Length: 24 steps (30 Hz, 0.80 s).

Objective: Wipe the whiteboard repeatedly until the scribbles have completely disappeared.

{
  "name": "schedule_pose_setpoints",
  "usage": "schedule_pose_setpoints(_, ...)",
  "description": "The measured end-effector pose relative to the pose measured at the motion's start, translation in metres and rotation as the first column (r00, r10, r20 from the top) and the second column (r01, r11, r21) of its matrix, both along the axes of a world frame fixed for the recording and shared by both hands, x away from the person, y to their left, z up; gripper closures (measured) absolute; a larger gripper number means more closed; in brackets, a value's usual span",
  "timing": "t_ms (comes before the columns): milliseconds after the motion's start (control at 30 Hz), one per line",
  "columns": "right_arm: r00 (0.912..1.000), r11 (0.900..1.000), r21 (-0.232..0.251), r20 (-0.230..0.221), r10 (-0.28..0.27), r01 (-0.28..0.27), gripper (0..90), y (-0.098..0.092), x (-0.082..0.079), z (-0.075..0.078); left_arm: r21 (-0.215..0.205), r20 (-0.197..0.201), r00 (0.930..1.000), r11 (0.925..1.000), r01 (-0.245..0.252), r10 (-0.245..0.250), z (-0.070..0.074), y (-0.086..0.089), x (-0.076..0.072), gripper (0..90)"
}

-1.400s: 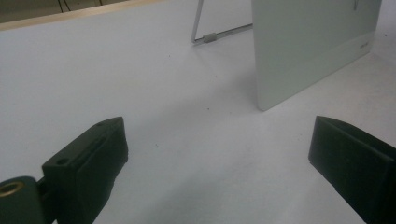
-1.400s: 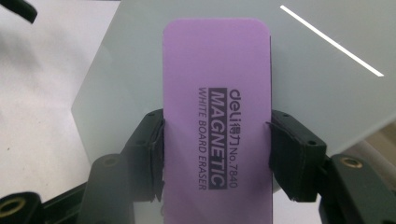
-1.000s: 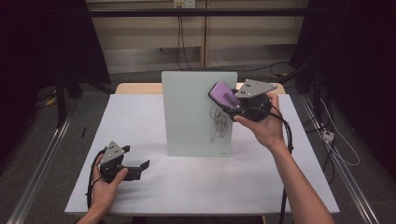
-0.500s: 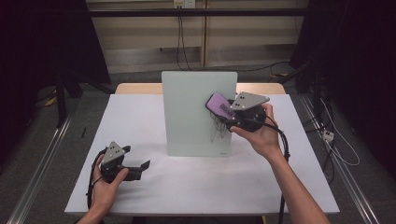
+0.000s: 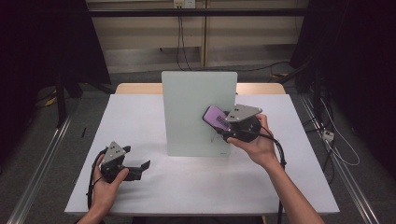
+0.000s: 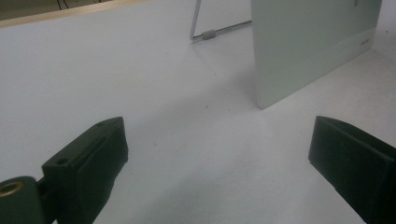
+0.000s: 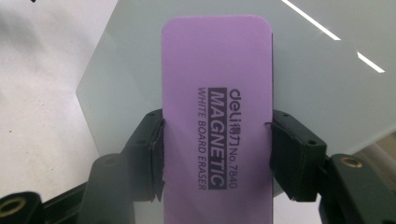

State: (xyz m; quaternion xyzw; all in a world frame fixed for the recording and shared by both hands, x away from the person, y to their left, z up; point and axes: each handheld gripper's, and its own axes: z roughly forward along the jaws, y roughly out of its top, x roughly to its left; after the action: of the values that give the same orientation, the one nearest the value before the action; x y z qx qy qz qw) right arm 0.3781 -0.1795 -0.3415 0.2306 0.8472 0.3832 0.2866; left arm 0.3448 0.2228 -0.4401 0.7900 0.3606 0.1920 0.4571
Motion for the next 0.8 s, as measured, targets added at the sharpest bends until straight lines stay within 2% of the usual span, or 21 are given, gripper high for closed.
schedule_pose_setpoints(467, 0.9984, 0.999, -0.024, -0.049, 0.028, -0.029, 42.1, 0.010, -0.006, -0.022, -0.005, -0.005, 1.0000, 1.0000, 0.000, -0.001, 0.000, -0.001, 0.000, 4.6)
schedule_pose_setpoints(667, 0.9977, 0.999, -0.024, -0.059, 0.033, -0.035, 42.1, 0.010, -0.004, -0.021, -0.004, -0.004, 1.0000, 1.0000, -0.002, 0.002, 0.000, 0.000, 0.000, 4.6)
schedule_pose_setpoints(800, 0.9987, 0.999, -0.013, -0.043, 0.029, -0.029, 42.1, 0.009, -0.001, -0.014, -0.004, -0.006, 1.0000, 1.0000, -0.001, 0.001, -0.001, 0.000, 0.000, 4.6)
